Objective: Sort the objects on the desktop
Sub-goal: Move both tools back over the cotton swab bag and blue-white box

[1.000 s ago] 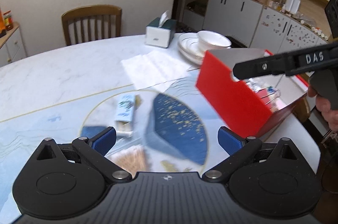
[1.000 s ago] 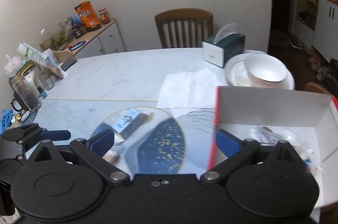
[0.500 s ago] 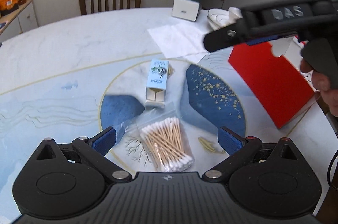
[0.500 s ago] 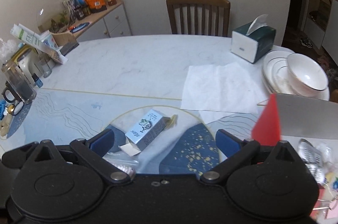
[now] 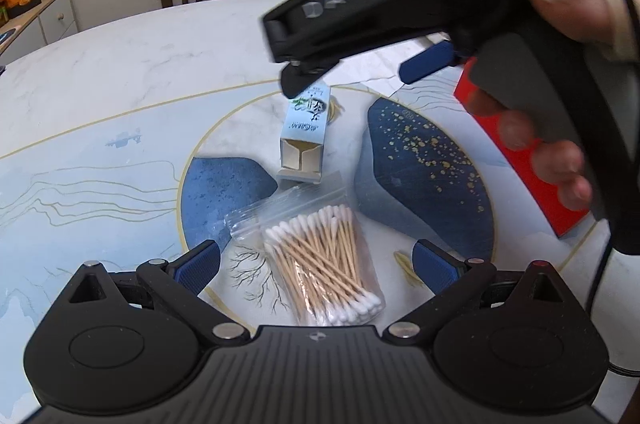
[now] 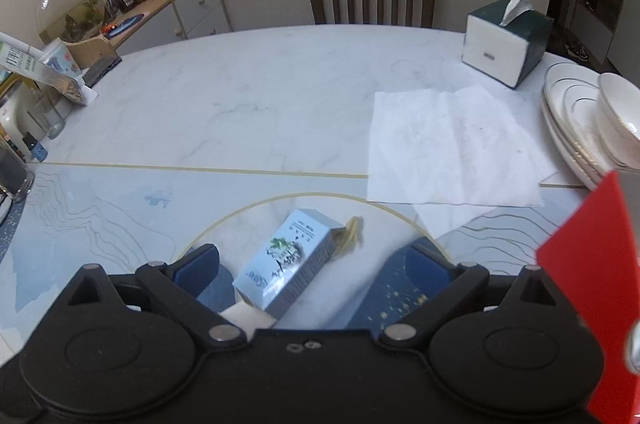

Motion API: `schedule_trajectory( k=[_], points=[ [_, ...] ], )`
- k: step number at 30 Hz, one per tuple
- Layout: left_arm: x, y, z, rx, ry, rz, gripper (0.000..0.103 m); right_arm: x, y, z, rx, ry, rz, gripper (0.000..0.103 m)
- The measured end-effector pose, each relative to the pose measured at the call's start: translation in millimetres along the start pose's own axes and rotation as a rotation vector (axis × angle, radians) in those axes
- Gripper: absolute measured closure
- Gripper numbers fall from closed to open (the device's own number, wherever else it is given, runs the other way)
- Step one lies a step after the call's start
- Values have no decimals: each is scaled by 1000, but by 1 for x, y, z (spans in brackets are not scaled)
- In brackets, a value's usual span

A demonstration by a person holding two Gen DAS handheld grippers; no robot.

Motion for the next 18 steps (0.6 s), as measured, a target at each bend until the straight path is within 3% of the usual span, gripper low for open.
schedule_trajectory(
  k=[18],
  points=[
    [-6,8,20,49,-17,31,1,3,-7,50,-47,-114,-32,12]
  ],
)
Point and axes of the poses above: each gripper's, at about its wrist camera, not at the fingertips, and z roughly the way its jaws point, y to its right, x to its top, the point moved 2 cm from there along z, roughly the way its jaws point
